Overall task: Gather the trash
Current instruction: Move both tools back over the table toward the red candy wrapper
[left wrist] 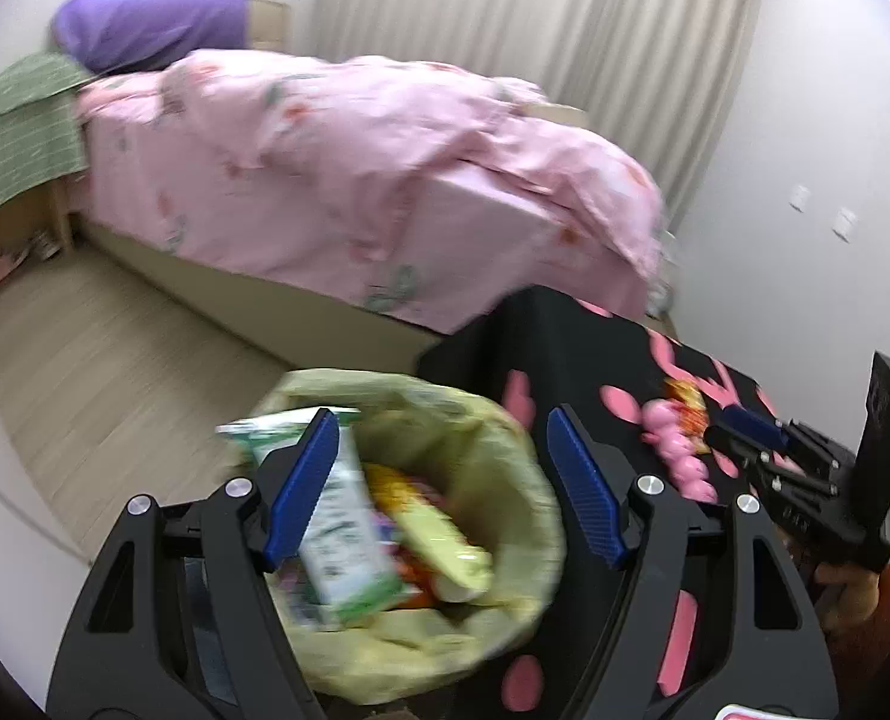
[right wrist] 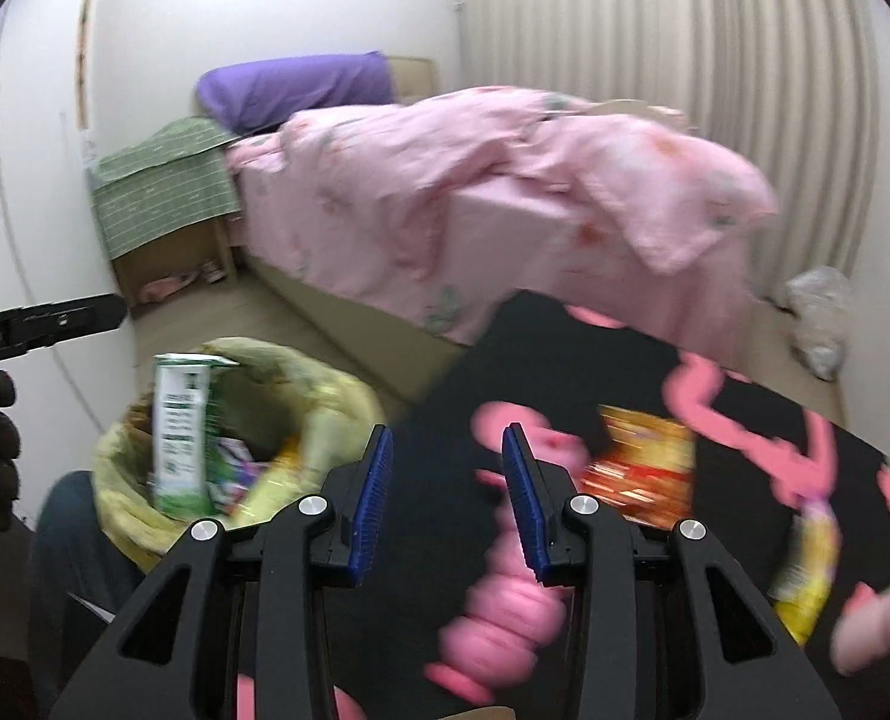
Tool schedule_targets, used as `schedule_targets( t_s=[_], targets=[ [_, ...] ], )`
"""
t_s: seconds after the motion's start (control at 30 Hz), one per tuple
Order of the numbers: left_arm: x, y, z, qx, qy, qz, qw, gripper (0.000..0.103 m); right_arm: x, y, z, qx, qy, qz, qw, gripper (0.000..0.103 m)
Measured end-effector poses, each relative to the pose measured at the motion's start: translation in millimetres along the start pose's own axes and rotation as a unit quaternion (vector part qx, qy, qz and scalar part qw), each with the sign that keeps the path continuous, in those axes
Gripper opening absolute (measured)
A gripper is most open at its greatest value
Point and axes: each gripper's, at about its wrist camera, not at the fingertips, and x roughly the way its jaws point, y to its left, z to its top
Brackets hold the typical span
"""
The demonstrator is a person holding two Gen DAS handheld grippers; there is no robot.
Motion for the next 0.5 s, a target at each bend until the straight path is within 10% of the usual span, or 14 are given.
schedule_targets(
  t_s=[0.5],
  targets=[
    [79.6, -174.6, -23.2, 0.129, 0.058, -0.085, 0.9863, 0.069, -62.7, -171.3, -93.2, 0.136, 0.041, -0.113, 0.983, 0.050]
  ],
)
